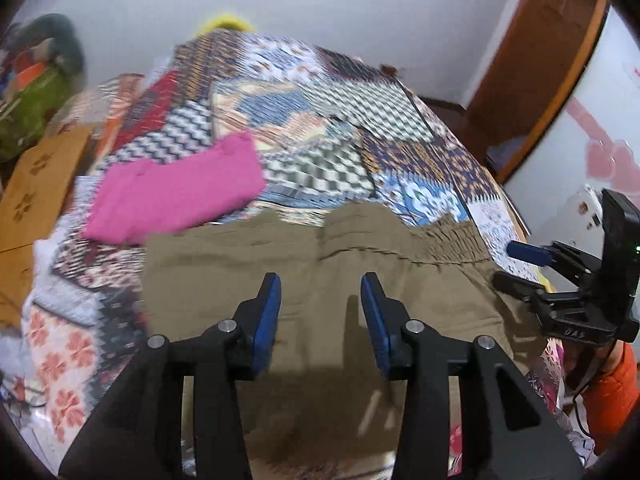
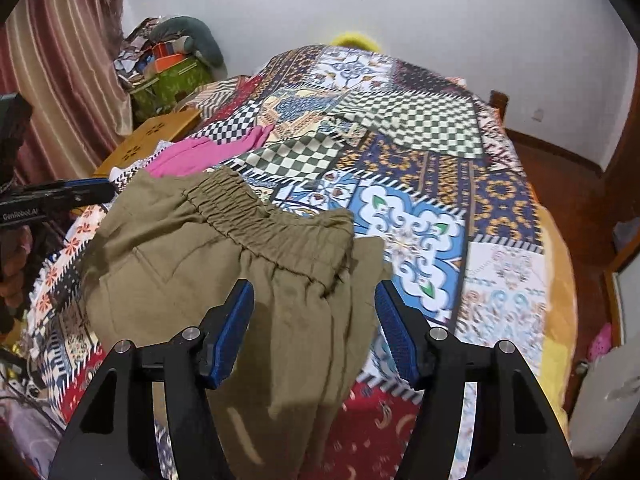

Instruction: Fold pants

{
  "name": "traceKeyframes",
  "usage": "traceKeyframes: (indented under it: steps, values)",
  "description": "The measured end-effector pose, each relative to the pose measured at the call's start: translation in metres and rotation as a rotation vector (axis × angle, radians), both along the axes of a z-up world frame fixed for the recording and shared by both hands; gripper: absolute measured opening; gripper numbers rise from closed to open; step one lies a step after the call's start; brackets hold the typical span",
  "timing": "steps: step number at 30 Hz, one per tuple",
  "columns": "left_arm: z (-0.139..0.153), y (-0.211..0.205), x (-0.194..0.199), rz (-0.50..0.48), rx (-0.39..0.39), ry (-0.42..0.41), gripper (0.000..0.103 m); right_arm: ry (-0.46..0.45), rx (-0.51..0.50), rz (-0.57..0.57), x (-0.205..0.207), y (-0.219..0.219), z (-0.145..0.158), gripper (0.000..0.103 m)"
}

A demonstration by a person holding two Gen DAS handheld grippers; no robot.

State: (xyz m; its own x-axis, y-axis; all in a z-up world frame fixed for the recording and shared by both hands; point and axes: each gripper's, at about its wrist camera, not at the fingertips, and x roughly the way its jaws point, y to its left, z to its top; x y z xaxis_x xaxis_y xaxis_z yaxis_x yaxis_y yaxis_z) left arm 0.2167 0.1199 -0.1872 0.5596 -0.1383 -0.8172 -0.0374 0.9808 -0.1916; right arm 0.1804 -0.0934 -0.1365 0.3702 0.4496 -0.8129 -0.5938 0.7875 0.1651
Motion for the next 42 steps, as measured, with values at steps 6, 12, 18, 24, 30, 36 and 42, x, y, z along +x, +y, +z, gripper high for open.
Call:
traceKeyframes:
  steps: [6, 12, 18, 24, 30, 36, 42]
  values:
    - [-0.029, -0.013, 0.023, -0.020, -0.039, 0.067, 0.042, 0.074, 0.020, 0.038, 0.003, 0.007, -0.022, 0.047]
    - [-0.033, -0.011, 0.028, -0.020, -0.057, 0.051, 0.041, 0.055, 0.019, 0.064, 0.003, 0.006, -0.021, 0.033]
    - [-0.028, -0.020, 0.024, -0.062, -0.012, 0.018, 0.026, -0.003, 0.034, 0.048, 0.001, 0.002, -0.012, 0.017]
    - [-0.015, -0.022, 0.018, -0.068, 0.016, -0.037, 0.019, -0.084, 0.036, 0.074, 0.001, 0.006, 0.010, 0.013]
    - [0.003, -0.019, 0.017, -0.042, 0.014, -0.102, 0.016, -0.121, 0.026, 0.059, 0.014, 0.014, 0.015, 0.013]
    - [-0.022, -0.012, 0.036, -0.005, 0.063, -0.029, 0.011, -0.027, -0.082, 0.064, 0.036, 0.032, -0.029, 0.014]
    - [-0.029, -0.007, 0.037, -0.012, 0.054, -0.003, 0.012, 0.002, -0.084, 0.051, 0.043, 0.030, -0.030, 0.018]
